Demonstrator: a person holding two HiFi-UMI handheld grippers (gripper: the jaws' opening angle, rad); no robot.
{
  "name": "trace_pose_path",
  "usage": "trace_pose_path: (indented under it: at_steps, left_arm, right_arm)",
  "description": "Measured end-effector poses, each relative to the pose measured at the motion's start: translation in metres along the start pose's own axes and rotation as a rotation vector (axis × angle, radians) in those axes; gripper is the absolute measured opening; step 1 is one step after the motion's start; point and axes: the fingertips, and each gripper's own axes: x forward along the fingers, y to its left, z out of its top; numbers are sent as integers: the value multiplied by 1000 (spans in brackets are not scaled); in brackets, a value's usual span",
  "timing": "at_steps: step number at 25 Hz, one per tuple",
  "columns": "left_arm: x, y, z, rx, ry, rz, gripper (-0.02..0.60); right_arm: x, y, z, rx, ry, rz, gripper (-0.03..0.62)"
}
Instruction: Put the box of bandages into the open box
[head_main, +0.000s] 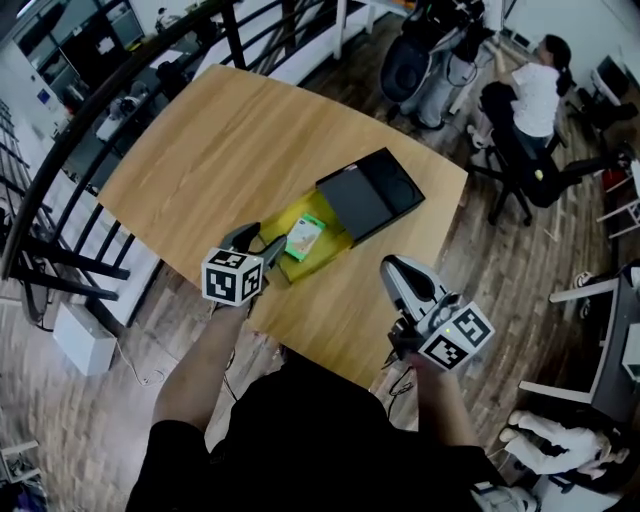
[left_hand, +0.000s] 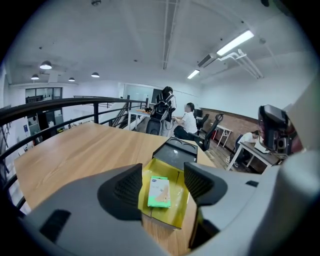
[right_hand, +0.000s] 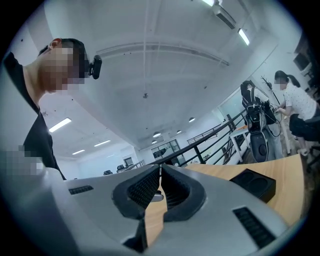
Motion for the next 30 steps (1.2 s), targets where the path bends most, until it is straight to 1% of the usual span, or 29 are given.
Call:
trace_pose_path:
  at_steps: [7, 12, 24, 26, 30]
  left_arm:
    - [-37, -5, 18, -1, -76, -5, 244]
    - [-65, -11, 40, 16, -145, -12, 222]
    - [-128, -25, 88, 59, -301, -37, 201]
    - [-135, -29, 93, 71, -324, -39, 198]
    - [-152, -34, 100, 128, -362, -20, 192]
  right_arm:
    - [3, 12, 14, -36, -17, 14, 38]
    - [7, 18, 25, -62, -31, 20, 38]
    - [19, 32, 50, -126, -52, 25, 37]
    - [19, 33, 53, -140, -55, 20, 37]
    - [17, 38, 57, -165, -67, 15, 37]
